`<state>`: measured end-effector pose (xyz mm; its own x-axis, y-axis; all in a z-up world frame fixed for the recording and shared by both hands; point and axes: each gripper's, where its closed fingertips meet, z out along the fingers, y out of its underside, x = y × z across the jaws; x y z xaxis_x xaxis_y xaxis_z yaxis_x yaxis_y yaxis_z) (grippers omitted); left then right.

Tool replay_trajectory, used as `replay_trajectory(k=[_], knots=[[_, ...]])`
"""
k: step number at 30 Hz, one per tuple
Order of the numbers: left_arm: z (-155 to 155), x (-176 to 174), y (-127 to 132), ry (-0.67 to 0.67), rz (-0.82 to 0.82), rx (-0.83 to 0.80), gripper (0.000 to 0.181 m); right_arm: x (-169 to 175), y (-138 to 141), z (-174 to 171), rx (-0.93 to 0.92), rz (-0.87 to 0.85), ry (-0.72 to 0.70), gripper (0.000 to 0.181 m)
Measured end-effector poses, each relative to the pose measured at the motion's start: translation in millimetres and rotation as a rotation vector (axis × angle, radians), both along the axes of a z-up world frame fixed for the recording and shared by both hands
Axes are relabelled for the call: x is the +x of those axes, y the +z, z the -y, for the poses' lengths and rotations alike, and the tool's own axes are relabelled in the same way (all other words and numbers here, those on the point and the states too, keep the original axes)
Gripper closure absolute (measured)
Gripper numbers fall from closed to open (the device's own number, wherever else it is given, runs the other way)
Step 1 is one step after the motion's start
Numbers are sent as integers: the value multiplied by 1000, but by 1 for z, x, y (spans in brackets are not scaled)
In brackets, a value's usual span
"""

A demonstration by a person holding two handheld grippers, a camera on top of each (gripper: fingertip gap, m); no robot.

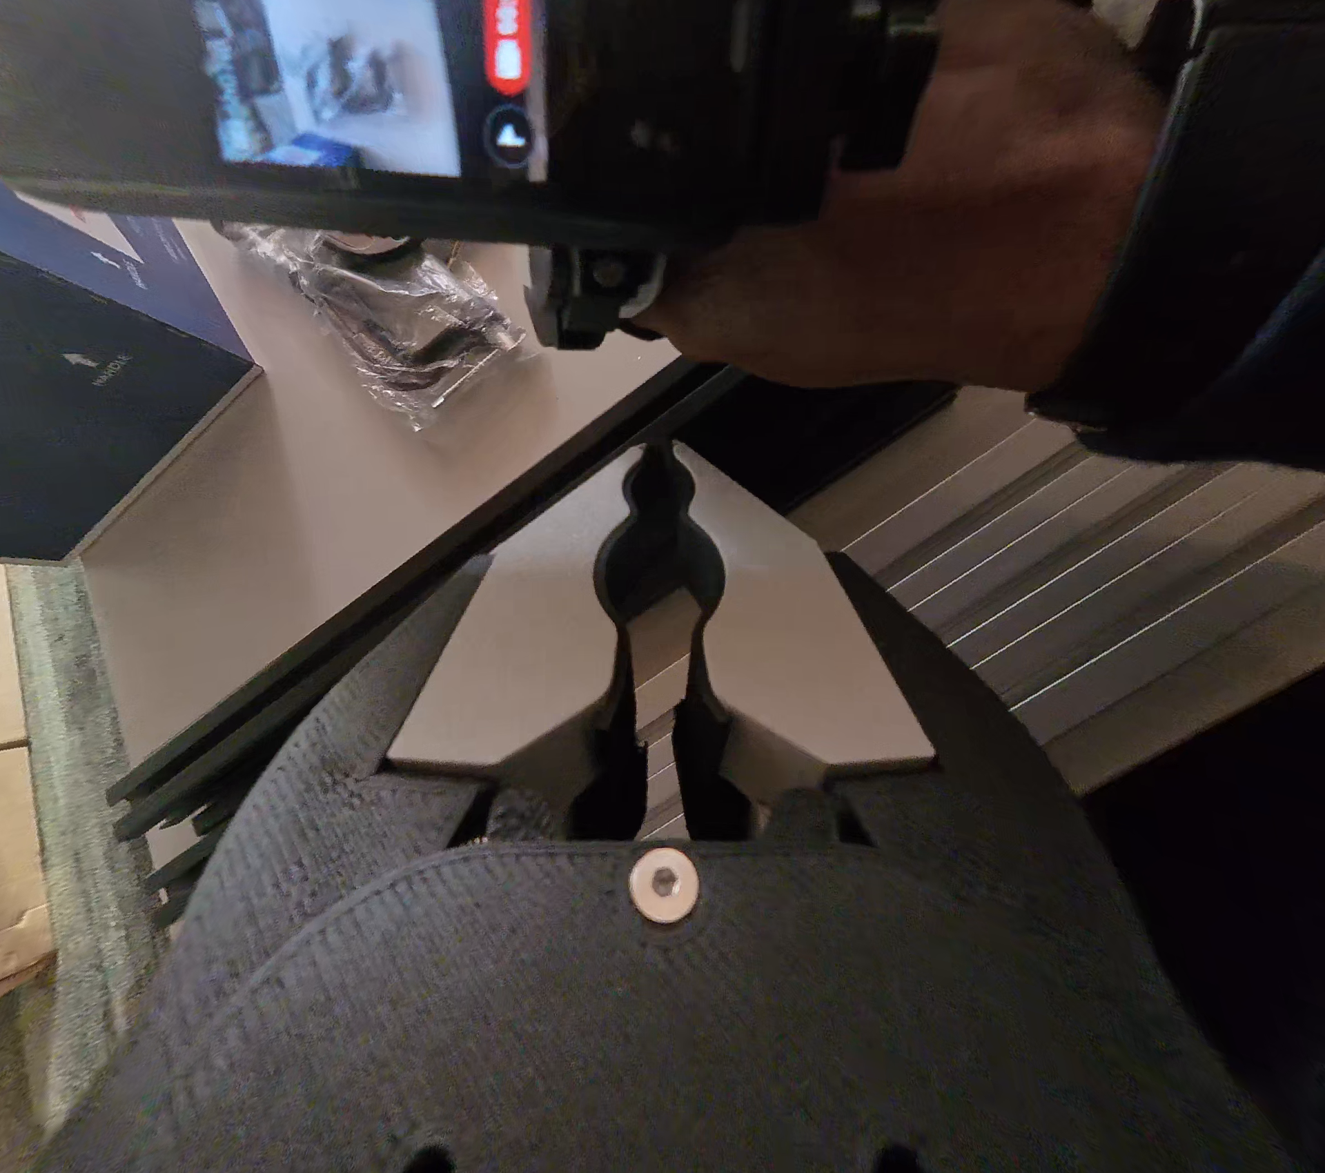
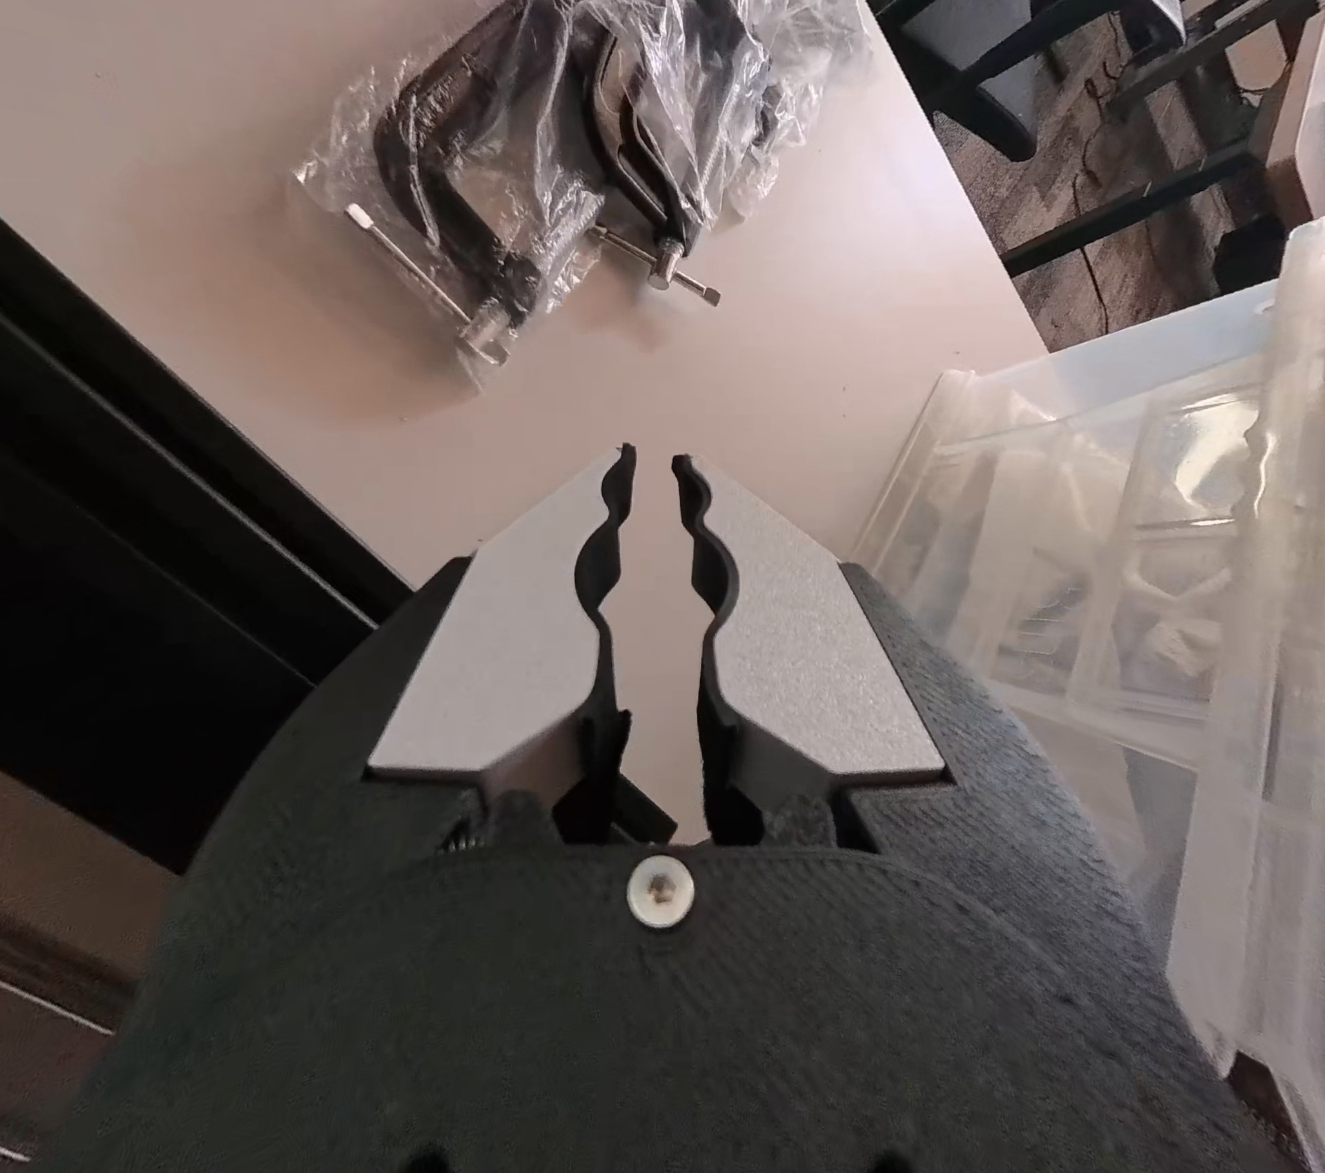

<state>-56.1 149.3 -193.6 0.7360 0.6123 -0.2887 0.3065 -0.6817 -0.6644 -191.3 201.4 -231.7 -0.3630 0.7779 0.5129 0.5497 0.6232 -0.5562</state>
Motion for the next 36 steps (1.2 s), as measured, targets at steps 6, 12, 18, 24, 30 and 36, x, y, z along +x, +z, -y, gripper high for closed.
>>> replay_trajectory(k=[6,12,18,24,30,36], knots=[[-7,5,-1,-22,-8,-27,169,3,2,5,-2,-8,11,169],[-8,7,-1,-27,-13,-41,169,10,15,12,9,-38,31,169],[-7,11,1,-35,-7,-53,169,20,35,15,31,-103,45,169],[-7,15,0,-48,3,-63,169,31,44,10,64,-142,55,170],[-9,17,-1,-56,6,-69,170,36,44,10,69,-149,59,170],[-9,17,-1,-59,9,-69,170,38,44,12,63,-147,65,170]])
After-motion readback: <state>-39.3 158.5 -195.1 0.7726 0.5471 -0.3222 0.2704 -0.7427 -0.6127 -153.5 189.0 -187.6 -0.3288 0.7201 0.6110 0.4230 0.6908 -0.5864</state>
